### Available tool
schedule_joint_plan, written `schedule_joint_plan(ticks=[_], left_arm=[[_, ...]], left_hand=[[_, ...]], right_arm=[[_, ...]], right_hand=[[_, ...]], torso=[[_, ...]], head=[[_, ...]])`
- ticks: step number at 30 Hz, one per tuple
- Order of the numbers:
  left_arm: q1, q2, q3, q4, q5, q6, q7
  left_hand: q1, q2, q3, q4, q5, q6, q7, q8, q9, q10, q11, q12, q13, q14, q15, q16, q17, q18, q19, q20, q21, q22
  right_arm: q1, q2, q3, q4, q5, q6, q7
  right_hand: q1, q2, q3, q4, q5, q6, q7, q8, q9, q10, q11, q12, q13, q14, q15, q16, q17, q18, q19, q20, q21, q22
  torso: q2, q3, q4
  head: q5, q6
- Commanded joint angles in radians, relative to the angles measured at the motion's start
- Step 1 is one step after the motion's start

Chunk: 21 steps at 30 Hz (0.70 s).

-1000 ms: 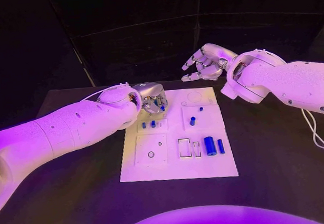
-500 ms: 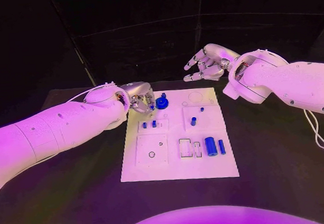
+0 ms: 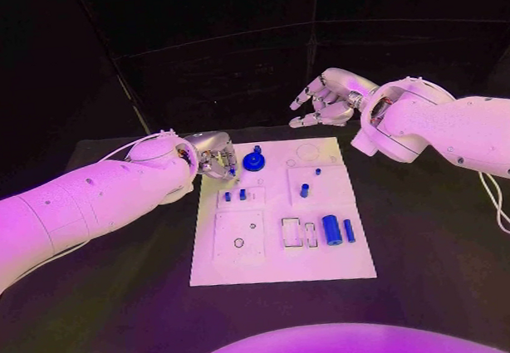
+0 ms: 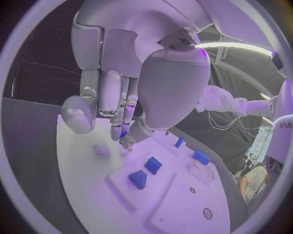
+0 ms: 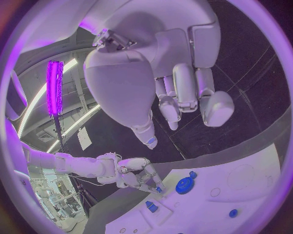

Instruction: Assemble the parts on the task board

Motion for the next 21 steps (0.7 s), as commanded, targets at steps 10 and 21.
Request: schedule_joint_plan(ticks=[10,21], left_arm=[[-0.002,0.010,0.000,-0.004,0.008,0.046,-0.017],[-0.003,0.009,0.000,0.009,0.008,0.025,-0.010]], left_hand=[[-0.009,0.000,0.005,0.000,-0.007,0.005,0.001,-0.001,0.001,0.007,0.001,-0.004,0.000,0.022,-0.005,-0.002,-0.004,-0.011,-0.002,-0.005,0.003,-0.001],[-0.010,-0.001,0.005,0.000,-0.007,0.004,0.001,-0.001,0.001,0.007,0.001,-0.005,0.000,0.022,-0.005,-0.003,-0.004,-0.011,-0.003,-0.005,0.002,-0.001]], right_arm=[[0.002,0.001,0.001,0.001,0.000,0.002,0.003],[0.002,0.000,0.001,0.002,0.000,0.001,0.002]], right_hand=[[0.002,0.010,-0.006,0.003,0.005,0.006,-0.003,0.005,0.001,0.003,0.001,0.004,0.001,0.060,-0.007,-0.006,0.069,0.013,-0.008,-0.001,-0.006,0.000],[0.002,0.013,-0.007,0.005,0.006,0.006,-0.003,0.006,0.001,0.005,0.000,0.004,0.000,0.060,-0.007,-0.007,0.069,0.013,-0.008,-0.001,-0.007,-0.001]], torso=[[0.000,0.0011,-0.0005],[0.001,0.0004,0.0003]], head=[[-0.001,-0.002],[-0.004,-0.003]])
